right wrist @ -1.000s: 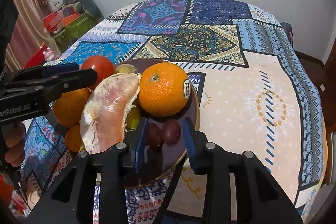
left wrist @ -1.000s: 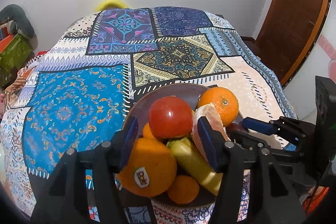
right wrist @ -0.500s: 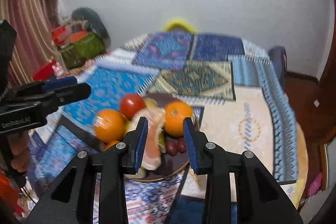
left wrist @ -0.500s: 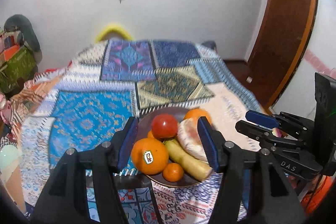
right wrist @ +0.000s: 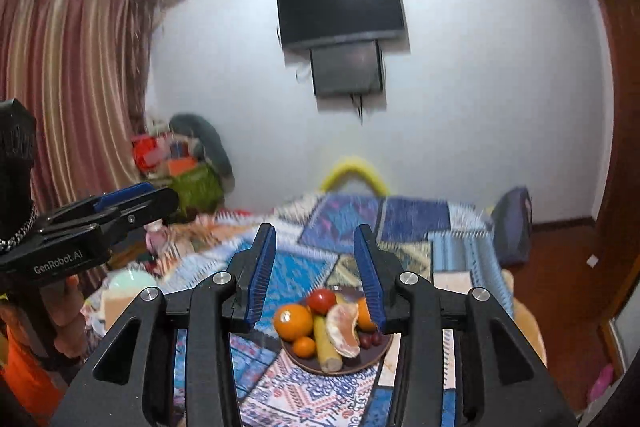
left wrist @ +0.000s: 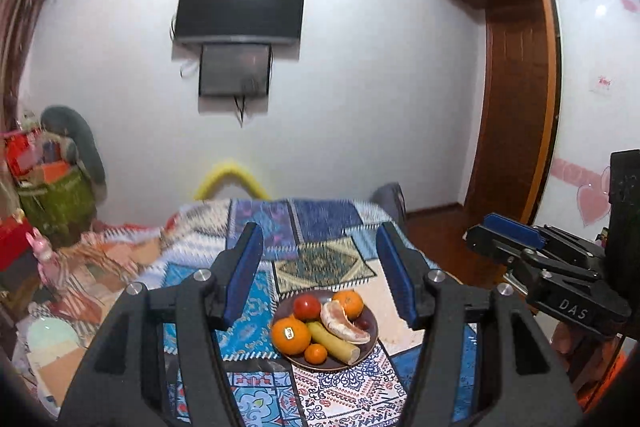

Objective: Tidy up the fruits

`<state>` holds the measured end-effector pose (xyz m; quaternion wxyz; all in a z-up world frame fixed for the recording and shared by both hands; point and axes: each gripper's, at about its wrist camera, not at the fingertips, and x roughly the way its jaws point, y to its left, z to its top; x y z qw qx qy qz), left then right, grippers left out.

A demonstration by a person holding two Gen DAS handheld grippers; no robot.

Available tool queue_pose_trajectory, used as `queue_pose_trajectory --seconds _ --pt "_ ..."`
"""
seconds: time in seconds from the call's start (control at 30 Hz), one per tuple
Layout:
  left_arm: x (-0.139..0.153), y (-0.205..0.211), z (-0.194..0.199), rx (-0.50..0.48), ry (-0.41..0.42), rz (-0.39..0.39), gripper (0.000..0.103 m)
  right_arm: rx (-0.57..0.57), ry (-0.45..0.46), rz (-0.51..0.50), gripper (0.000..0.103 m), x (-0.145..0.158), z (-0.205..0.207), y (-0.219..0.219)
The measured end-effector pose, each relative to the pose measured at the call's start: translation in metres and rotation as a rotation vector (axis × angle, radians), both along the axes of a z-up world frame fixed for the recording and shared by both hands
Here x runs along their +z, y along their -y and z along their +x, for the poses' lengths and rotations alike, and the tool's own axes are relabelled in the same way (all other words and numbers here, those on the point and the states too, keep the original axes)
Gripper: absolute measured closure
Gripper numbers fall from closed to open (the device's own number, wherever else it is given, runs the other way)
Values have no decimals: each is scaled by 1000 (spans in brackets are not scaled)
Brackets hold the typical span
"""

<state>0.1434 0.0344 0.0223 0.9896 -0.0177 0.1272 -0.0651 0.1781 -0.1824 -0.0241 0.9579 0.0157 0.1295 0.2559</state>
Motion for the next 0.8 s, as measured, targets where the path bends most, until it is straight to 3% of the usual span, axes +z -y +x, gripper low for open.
queue_pose_trajectory --seconds 0.13,0.2,0.27,0.33,0.53,0.73,0.8 --pt "11 3 -33 19 60 21 30 -8 49 30 62 14 -34 4" --pt "14 6 -50 41 98 40 29 -16 71 33 59 17 -45 5" --pt "15 7 -60 45 108 44 26 -26 88 39 49 19 -52 6" --pt "16 6 -68 50 120 37 10 -41 109 43 45 20 -60 6" --pt "18 8 -85 62 153 41 1 -67 147 39 25 21 -71 3" --pt "17 10 -89 63 158 34 0 -119 184 29 3 23 -81 2" --pt "16 11 -89 65 157 37 0 -131 190 37 1 23 -88 5"
